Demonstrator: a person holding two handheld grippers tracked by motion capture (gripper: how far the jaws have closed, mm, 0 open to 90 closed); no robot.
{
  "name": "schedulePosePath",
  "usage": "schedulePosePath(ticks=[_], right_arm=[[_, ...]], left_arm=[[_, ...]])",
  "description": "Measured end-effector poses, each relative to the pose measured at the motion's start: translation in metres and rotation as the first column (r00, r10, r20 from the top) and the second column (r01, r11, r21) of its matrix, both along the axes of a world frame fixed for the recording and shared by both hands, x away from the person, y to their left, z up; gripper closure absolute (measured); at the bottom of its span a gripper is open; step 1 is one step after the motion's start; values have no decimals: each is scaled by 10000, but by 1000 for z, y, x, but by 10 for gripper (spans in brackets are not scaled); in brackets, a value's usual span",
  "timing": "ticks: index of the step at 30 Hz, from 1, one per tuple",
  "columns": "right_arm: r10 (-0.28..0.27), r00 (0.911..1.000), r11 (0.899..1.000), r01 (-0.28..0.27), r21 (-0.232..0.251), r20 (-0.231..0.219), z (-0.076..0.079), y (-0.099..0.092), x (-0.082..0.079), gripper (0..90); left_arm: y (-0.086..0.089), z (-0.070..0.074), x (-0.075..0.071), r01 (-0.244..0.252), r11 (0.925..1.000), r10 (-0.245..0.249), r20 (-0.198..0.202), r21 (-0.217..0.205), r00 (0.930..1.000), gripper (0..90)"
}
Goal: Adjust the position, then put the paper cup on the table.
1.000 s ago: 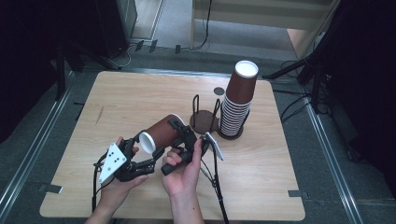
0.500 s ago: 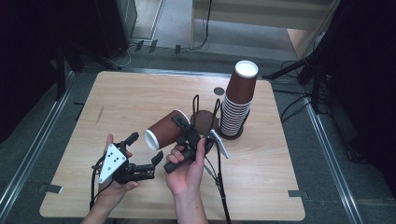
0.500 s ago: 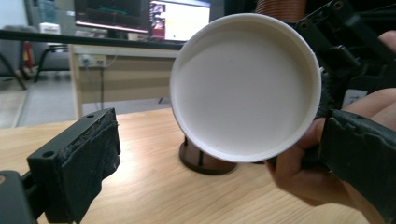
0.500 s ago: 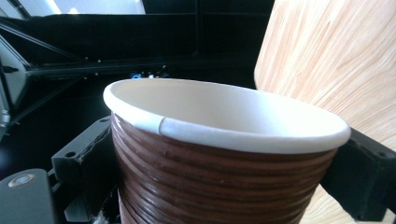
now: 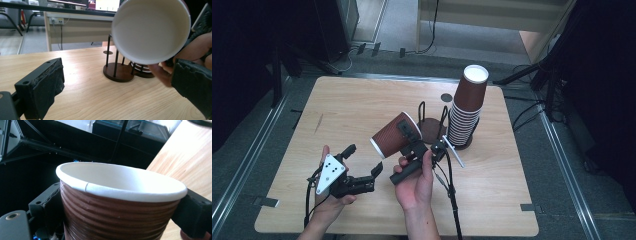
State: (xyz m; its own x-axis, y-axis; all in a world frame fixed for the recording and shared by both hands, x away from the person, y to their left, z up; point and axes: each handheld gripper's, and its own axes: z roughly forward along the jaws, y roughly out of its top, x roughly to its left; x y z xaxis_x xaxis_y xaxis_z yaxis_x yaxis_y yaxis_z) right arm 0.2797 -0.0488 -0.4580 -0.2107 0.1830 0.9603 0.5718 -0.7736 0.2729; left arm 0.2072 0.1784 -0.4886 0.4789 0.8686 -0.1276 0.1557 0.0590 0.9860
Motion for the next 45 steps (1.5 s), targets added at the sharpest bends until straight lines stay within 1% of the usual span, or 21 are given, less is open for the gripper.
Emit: schedulePosePath(ticks=[4, 7, 9, 13, 15, 21, 22, 24, 25, 26, 28, 30, 31, 34, 35, 36, 39, 40, 42, 44, 45], right_arm=[[-195, 9995, 9984, 207, -521, 233, 1, -4, -1, 96], [-338, 9972, 9980, 372, -511, 665, 2, -6, -4, 97], [-510, 9945, 9955, 579, -749, 912, 3, -6, -6, 97], [-1010, 9842, 9815, 1224, -1470, 1455, 5, -6, -8, 98], [-1108, 9797, 9740, 1405, -1779, 1671, 5, -6, -9, 98], [-1366, 9617, 9527, 1932, -2345, 2376, 6, -7, -12, 98], [-1432, 9566, 9460, 2077, -2490, 2539, 7, -7, -13, 98], [-1495, 9511, 9355, 2245, -2728, 2701, 7, -8, -13, 98], [-1532, 9483, 9263, 2358, -2940, 2780, 7, -9, -13, 98], [-1556, 9436, 9135, 2501, -3210, 2924, 7, -9, -13, 98], [-1577, 9387, 8970, 2660, -3532, 3066, 7, -12, -14, 98], [-1586, 9355, 8916, 2731, -3612, 3158, 6, -14, -13, 98], [-1610, 9331, 8859, 2803, -3696, 3215, 6, -16, -14, 98], [-1574, 9308, 8771, 2853, -3864, 3300, 5, -20, -13, 98], [-1592, 9290, 8704, 2917, -3966, 3340, 5, -21, -13, 98], [-1562, 9287, 8680, 2916, -4020, 3364, 4, -22, -13, 98], [-1582, 9241, 8489, 3072, -4301, 3478, 2, -26, -13, 98], [-1586, 9223, 8451, 3114, -4345, 3524, 2, -26, -13, 98], [-1649, 9104, 8350, 3336, -4376, 3793, 2, -28, -14, 98], [-1567, 9067, 8267, 3373, -4502, 3916, 2, -30, -14, 98], [-1538, 9044, 8177, 3426, -4626, 3980, 2, -32, -15, 98]], left_arm=[[5, -1, 0, -56, 10000, 55, -151, -22, 9999, 0], [9, -2, 1, -144, 9999, 141, -264, -95, 9996, 0], [12, -2, 2, -251, 9996, 247, -305, -154, 9992, 0], [18, -3, 2, -409, 9991, 404, -402, -101, 9984, 0], [21, -4, 2, -450, 9989, 444, -458, -125, 9980, 0], [30, -6, 3, -677, 9977, 671, -542, -92, 9963, 0], [31, -6, 3, -706, 9975, 700, -563, -91, 9960, 0], [35, -7, 3, -785, 9968, 775, -642, -133, 9949, 0], [37, -8, 4, -828, 9965, 819, -687, -100, 9943, 0], [39, -9, 4, -888, 9960, 880, -696, -80, 9937, 0], [42, -11, 5, -977, 9951, 965, -788, -119, 9922, 0], [45, -13, 6, -1065, 9942, 1051, -875, -115, 9906, 0], [46, -14, 6, -1093, 9939, 1077, -904, -130, 9901, 0], [50, -17, 7, -1198, 9927, 1182, -1003, -102, 9879, 0], [51, -19, 7, -1257, 9920, 1240, -1021, -109, 9870, 0], [52, -20, 7, -1306, 9914, 1290, -1059, -82, 9860, 0], [56, -24, 9, -1415, 9899, 1408, -1152, 29, 9833, 0], [56, -25, 9, -1441, 9895, 1437, -1193, 51, 9824, 0], [57, -28, 9, -1497, 9887, 1498, -1236, 103, 9810, 0], [57, -30, 10, -1520, 9882, 1531, -1261, 179, 9801, 0], [57, -30, 10, -1519, 9881, 1538, -1279, 249, 9798, 0]])
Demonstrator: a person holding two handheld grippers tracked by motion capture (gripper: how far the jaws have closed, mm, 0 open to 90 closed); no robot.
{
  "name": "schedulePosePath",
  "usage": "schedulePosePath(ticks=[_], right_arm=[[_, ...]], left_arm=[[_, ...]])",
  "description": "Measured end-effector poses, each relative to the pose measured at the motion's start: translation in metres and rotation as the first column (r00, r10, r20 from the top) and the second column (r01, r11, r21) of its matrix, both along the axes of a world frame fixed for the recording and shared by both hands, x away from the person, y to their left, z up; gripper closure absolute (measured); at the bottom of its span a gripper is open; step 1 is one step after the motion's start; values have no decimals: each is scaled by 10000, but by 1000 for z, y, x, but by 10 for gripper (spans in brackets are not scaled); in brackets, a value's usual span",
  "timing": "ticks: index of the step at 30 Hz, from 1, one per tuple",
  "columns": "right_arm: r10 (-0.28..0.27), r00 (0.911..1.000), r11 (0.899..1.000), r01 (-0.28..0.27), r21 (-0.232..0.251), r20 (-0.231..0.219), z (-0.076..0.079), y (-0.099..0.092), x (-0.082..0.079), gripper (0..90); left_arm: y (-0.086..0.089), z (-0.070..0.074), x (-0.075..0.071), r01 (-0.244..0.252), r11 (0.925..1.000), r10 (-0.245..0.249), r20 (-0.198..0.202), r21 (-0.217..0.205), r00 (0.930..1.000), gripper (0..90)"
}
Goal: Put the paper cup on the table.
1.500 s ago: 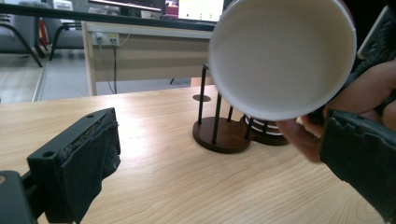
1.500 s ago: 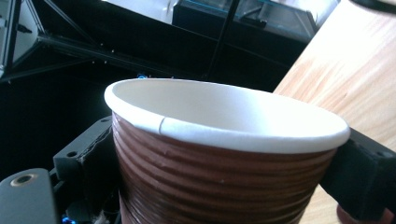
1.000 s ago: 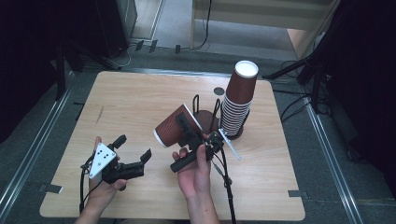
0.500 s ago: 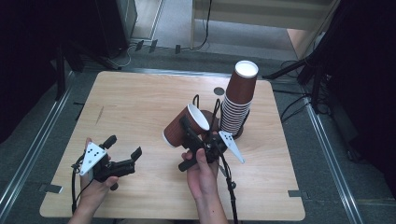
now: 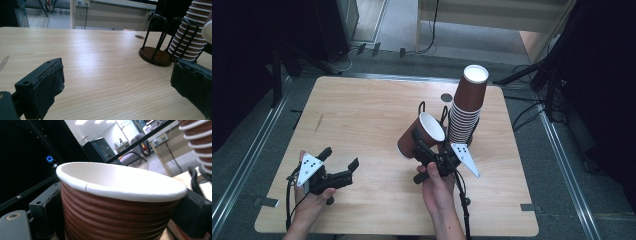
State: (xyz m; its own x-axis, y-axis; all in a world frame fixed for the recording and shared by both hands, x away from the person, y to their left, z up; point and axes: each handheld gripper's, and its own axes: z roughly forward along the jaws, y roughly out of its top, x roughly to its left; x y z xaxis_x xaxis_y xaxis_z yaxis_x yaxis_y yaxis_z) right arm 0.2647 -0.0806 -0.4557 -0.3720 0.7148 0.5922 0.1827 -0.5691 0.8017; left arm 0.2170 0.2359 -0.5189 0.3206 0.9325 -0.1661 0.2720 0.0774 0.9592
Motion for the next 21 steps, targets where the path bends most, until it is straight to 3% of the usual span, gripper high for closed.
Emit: schedulePosePath(ticks=[7, 15, 18, 21], right_arm=[[-307, 9994, 9955, 322, -890, 174, -4, -11, 0, 97], [-616, 9972, 9812, 681, -1806, 416, -13, -23, -1, 98], [-701, 9962, 9730, 796, -2165, 510, -15, -26, -2, 98], [-800, 9946, 9586, 951, -2683, 663, -18, -27, -3, 98]], left_arm=[[5, -3, 0, -150, 9999, 150, -102, -71, 9998, 0], [12, -6, -2, -340, 9994, 339, -221, -34, 9992, 0], [13, -8, -2, -403, 9992, 404, -299, 16, 9987, 0], [15, -10, -3, -458, 9989, 458, -376, 27, 9982, 0]])
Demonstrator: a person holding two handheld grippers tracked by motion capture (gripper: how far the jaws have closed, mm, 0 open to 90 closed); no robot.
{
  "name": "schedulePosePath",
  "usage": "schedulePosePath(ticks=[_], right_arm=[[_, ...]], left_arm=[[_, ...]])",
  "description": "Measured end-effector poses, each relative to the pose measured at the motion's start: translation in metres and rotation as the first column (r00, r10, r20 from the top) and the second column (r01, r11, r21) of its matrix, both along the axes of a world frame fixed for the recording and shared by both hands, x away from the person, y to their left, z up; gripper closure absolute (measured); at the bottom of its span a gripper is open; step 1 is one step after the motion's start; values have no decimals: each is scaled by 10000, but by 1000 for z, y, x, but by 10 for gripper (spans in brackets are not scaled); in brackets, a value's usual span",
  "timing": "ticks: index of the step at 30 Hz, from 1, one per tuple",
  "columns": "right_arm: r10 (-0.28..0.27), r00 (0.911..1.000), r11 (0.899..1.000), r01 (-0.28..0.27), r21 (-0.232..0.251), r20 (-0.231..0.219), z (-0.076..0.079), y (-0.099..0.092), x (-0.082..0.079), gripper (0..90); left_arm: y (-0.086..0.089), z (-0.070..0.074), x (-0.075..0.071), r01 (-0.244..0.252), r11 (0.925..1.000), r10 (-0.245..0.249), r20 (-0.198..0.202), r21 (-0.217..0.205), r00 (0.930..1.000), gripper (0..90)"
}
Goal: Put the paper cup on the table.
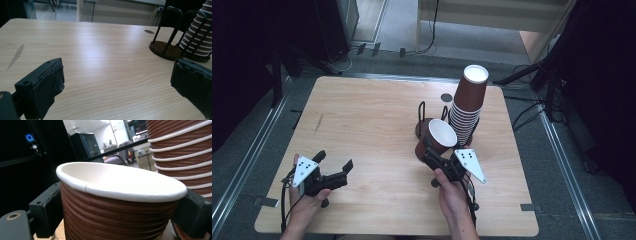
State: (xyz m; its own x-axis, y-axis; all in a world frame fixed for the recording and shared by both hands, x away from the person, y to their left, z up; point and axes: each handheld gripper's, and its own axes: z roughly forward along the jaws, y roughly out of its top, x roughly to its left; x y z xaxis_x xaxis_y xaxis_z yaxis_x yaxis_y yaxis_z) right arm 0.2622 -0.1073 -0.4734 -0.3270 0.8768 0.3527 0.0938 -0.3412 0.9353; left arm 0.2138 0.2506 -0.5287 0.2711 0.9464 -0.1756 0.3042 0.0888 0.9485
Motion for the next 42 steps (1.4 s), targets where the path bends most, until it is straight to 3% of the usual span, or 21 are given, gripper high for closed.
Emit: schedulePosePath(ticks=[8, 15, 22, 24, 27, 29, 38, 42], right_arm=[[-394, 9988, 9931, 423, -1095, 286, -8, -8, 0, 98], [-555, 9979, 9831, 606, -1728, 344, -17, -19, 0, 97], [-948, 9944, 9645, 1031, -2430, 456, -26, -33, -1, 97], [-974, 9937, 9632, 1082, -2461, 556, -29, -37, -1, 97], [-1149, 9908, 9499, 1308, -2838, 719, -36, -42, -1, 97], [-1091, 9910, 9456, 1277, -2991, 779, -40, -45, -2, 97], [-387, 9939, 9065, 784, -4149, 1032, -59, -38, -1, 97], [-181, 9955, 9029, 560, -4261, 926, -64, -32, 0, 97]], left_arm=[[8, -2, -3, -208, 9998, 208, -70, -40, 9998, 0], [15, -3, -5, -501, 9987, 499, -250, -59, 9984, 0], [22, -5, -8, -654, 9978, 652, -354, -66, 9972, 0], [23, -6, -8, -667, 9978, 664, -382, -69, 9971, 0], [24, -7, -9, -712, 9975, 710, -432, -24, 9965, 0], [26, -8, -10, -739, 9973, 738, -477, 4, 9961, 0], [31, -9, -12, -893, 9960, 887, -556, -73, 9945, 0], [34, -10, -13, -920, 9957, 913, -589, -98, 9941, 0]])
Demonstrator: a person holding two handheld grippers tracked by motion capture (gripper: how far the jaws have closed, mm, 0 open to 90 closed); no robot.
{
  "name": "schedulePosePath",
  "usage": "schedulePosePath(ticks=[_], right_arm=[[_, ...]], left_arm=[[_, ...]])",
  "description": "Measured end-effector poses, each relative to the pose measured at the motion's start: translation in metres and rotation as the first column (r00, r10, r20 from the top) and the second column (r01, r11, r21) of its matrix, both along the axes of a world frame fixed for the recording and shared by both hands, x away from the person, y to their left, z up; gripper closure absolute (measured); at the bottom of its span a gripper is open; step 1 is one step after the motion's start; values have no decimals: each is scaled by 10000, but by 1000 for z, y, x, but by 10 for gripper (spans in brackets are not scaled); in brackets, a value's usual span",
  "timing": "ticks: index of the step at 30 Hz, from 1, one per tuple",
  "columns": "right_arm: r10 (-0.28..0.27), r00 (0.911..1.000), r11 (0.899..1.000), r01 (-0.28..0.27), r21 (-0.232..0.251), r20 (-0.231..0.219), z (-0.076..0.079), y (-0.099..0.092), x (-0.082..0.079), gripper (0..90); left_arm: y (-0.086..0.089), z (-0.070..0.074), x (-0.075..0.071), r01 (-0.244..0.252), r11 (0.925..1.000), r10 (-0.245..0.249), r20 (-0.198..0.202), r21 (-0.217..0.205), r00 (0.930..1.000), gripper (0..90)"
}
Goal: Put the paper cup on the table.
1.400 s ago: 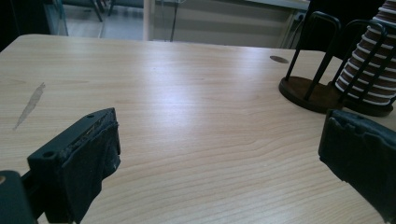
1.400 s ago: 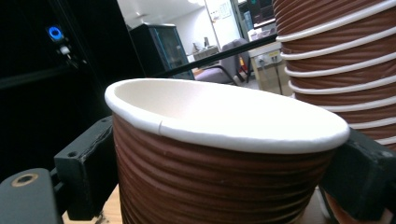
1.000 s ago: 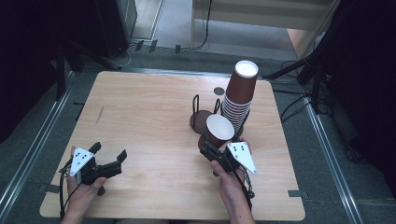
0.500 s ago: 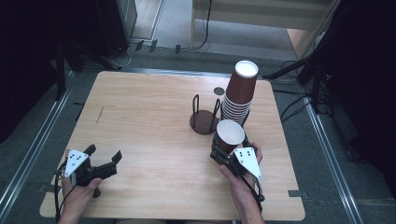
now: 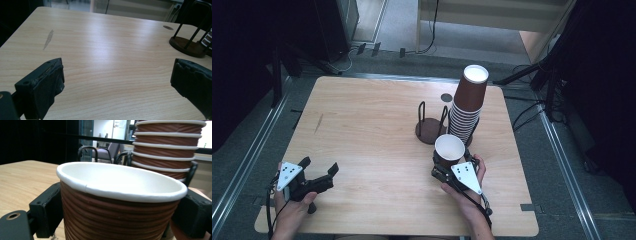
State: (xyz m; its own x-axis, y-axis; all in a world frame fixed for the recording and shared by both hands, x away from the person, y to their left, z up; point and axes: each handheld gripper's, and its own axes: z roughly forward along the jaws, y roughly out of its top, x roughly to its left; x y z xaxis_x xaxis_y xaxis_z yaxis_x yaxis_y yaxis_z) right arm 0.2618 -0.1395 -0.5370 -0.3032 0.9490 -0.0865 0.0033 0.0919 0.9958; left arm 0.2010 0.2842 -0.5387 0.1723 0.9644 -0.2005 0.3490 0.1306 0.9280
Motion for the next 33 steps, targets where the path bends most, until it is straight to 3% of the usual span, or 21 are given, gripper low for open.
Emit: schedulePosePath(ticks=[33], right_arm=[[172, 9996, 9997, -177, -195, -241, -11, 8, 2, 78]], left_arm=[[2, -2, -1, -25, 9999, 25, -77, -101, 10000, 0]])
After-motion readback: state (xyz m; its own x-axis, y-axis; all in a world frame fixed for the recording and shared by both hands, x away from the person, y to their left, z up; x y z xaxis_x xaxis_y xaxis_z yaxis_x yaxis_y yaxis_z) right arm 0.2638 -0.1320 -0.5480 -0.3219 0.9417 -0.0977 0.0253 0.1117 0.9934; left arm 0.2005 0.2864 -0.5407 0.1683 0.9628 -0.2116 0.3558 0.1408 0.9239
